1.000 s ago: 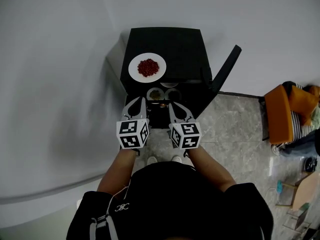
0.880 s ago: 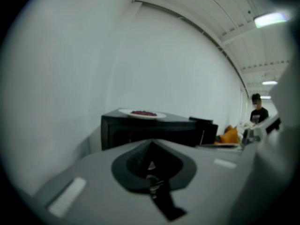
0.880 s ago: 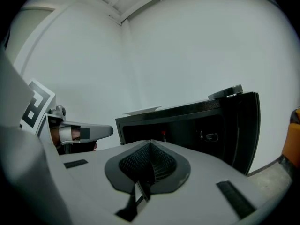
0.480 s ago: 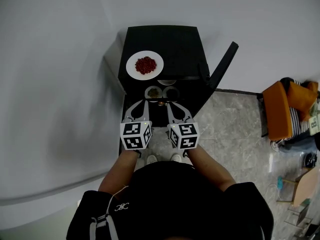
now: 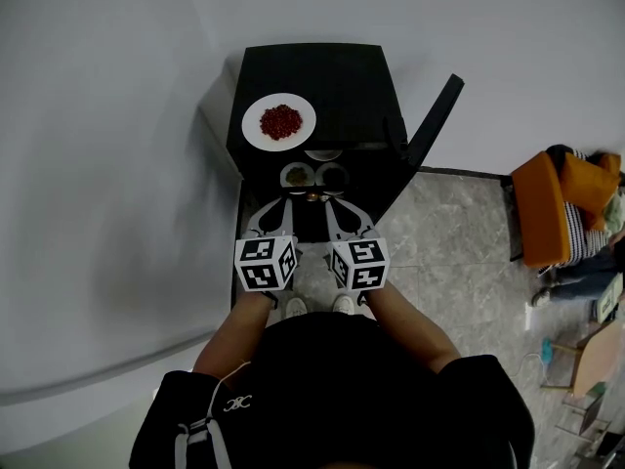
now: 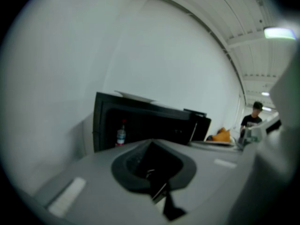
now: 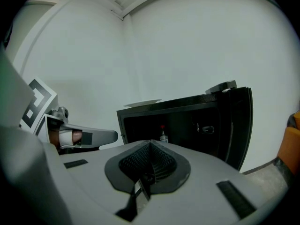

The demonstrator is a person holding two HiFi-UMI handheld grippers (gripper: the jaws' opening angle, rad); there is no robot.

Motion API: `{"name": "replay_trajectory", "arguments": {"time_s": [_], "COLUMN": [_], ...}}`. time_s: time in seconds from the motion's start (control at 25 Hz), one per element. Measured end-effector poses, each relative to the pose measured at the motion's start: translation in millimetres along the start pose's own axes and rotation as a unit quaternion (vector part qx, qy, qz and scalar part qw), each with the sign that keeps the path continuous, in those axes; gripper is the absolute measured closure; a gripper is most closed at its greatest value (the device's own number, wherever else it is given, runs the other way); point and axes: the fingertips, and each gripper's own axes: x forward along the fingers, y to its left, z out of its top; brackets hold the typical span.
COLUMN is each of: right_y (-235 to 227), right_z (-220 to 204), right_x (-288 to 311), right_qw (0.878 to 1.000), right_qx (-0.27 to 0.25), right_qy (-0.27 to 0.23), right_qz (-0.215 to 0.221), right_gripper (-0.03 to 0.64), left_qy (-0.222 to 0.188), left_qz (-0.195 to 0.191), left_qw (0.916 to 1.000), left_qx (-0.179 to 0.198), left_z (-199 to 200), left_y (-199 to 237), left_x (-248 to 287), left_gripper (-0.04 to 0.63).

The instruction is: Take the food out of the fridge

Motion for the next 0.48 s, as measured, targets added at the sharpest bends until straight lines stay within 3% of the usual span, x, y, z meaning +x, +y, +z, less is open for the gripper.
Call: {"name": "replay_trajectory", "arguments": {"time_s": [0.48], "right_y": [-37], "right_z": [-30], "right_x": [-4], "right_qw": [0.999], "right_qx": [0.015], "right_qy": [0.033], "right_qz": [-0.032], "right_gripper": [0.624], "left_qy": [0.049], "left_qz": [-0.005], "left_qw": [0.9972], "left_qx": [-0.056], "left_z": [-55], "left_y": [-3], "left_x": [40], "left_gripper": [0.595]}}
